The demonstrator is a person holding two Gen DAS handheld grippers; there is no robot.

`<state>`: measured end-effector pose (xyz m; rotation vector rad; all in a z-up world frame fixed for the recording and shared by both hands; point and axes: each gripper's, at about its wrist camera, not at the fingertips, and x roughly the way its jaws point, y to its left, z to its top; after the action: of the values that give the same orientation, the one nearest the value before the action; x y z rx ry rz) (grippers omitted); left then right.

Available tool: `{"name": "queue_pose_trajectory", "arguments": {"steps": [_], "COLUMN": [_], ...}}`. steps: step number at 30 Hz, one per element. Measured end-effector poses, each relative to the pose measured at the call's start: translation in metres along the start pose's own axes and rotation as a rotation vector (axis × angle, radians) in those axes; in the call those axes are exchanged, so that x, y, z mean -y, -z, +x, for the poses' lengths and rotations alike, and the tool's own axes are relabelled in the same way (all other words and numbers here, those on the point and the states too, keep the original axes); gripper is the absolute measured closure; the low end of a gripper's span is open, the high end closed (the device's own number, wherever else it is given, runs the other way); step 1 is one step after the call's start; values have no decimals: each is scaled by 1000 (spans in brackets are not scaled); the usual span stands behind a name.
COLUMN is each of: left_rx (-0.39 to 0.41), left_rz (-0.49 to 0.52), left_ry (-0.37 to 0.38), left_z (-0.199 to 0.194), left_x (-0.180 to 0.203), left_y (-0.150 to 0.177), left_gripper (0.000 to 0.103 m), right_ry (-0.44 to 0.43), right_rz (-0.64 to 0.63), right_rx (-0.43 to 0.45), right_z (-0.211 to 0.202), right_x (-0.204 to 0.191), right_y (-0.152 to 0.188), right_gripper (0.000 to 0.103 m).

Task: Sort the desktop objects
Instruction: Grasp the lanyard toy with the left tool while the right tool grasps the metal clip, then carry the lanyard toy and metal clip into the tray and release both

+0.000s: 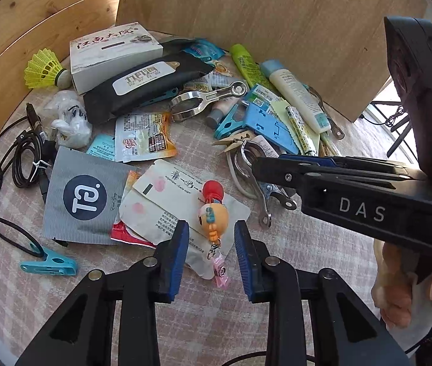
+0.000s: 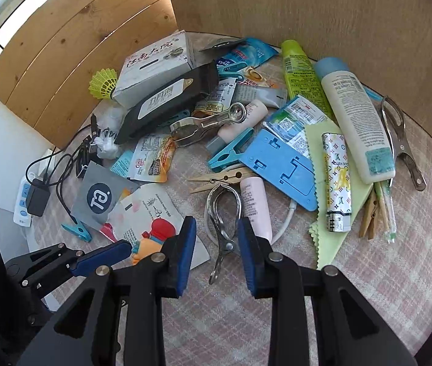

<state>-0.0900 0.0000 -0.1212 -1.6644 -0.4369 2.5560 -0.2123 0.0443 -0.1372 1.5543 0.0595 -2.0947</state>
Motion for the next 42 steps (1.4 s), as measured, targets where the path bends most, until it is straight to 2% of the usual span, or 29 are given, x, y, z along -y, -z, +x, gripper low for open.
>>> {"name": "queue_pose_trajectory", "arguments": {"steps": [7, 8, 10, 14, 18, 21, 25, 34, 42], "left_rx": [-7, -1, 8, 16, 20, 21, 30, 55, 115], "left_rz": [-45, -44, -35, -31, -20, -14, -14, -53, -18], "left_ry": [44, 43, 42, 37, 29, 20, 23, 54, 77], "left_z": [3, 1, 0, 0, 1, 5, 9, -4, -39], "left_x": [-7, -7, -6, -4, -1, 1, 3, -2, 14], "left_y": [4, 4, 4, 2, 0, 0, -1, 4, 5], "left_gripper": [76, 76, 76, 76, 76, 77, 83, 84, 84], "right_ry": [17, 15, -9, 48, 85, 81, 78, 14, -42], "right_rz": [-39, -38, -42, -85, -73, -73, -56, 33, 89], "right_rx": [-8, -1, 20, -17, -55, -78, -73, -36, 33], "right_z": [9, 6, 0, 10, 26, 38, 39, 12, -33], "right_x": [-10, -12, -15, -24, -20, -19, -15, 7, 15], "right_y": [-13, -14, -16, -19, -20, -20, -21, -11, 10], "right_gripper": [82, 87, 87, 87, 87, 90, 95, 99, 100]}}
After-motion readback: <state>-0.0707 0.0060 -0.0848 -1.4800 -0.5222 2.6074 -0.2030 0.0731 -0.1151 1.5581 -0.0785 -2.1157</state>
